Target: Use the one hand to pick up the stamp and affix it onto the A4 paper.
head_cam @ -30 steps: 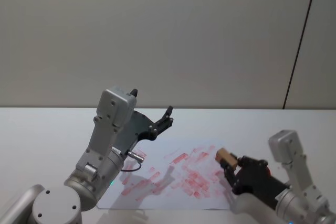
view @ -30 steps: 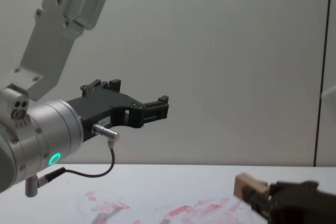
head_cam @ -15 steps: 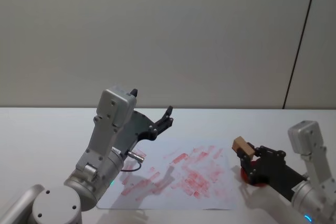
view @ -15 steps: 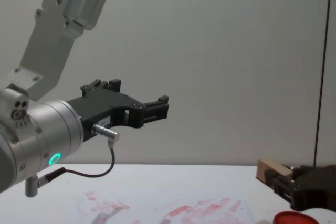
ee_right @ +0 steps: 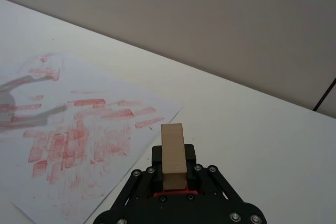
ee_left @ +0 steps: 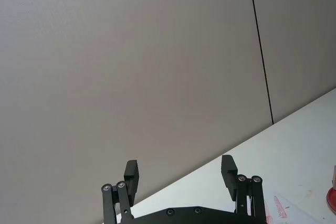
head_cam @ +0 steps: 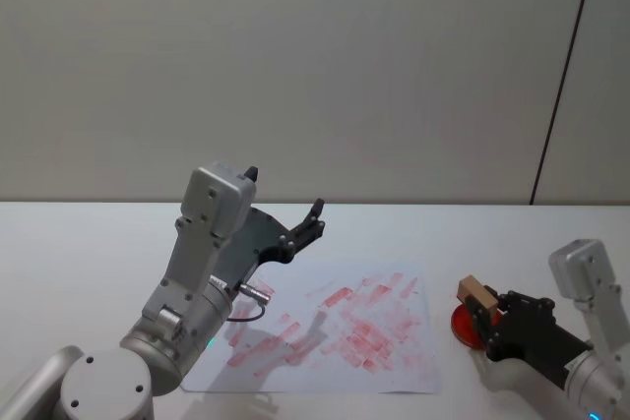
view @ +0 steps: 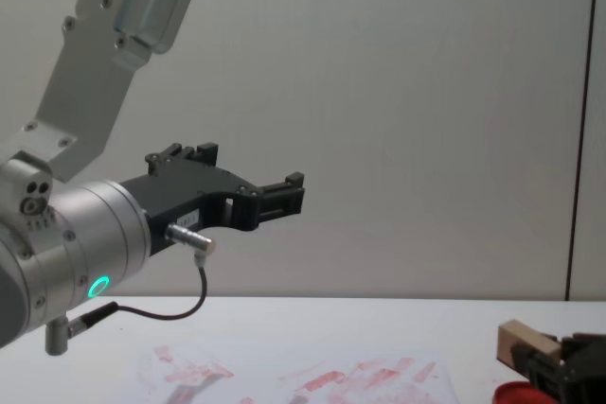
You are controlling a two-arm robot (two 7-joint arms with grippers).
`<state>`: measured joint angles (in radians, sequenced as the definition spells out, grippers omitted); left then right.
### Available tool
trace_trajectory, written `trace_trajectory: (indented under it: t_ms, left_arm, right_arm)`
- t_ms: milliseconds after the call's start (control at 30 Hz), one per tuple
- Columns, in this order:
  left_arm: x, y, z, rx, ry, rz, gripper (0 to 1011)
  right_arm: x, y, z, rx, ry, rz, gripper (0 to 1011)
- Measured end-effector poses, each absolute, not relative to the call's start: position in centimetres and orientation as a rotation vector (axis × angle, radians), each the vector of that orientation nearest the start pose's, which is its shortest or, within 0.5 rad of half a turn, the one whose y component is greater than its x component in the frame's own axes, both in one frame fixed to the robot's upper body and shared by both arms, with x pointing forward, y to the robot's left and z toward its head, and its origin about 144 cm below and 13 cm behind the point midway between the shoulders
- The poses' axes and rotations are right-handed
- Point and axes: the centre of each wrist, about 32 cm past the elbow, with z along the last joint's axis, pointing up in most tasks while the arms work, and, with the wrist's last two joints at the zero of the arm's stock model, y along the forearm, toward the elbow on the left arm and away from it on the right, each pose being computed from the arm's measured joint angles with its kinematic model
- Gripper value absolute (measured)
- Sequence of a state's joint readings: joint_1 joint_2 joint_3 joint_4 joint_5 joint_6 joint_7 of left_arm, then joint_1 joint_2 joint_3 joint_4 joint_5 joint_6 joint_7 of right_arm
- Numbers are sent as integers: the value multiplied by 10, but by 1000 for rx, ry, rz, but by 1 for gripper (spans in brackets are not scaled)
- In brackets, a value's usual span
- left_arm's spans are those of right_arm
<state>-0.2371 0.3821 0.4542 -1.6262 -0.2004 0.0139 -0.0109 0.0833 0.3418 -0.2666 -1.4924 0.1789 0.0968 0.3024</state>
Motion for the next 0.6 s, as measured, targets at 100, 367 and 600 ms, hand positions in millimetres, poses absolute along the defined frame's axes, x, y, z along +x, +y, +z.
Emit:
trace_trajectory:
  t_ms: [100, 367, 600]
  left_arm:
    - [492, 198, 1204, 61, -268, 1124, 1003]
    - [492, 198, 1204, 61, -268, 1124, 1003]
    - [492, 198, 1204, 61, -268, 1124, 1002]
  right_arm:
    - [473, -257, 1131, -274, 19, -1044, 217]
    - [475, -261, 1127, -301, 31, -1050, 217]
    - [475, -263, 1125, -318, 40, -1052, 332]
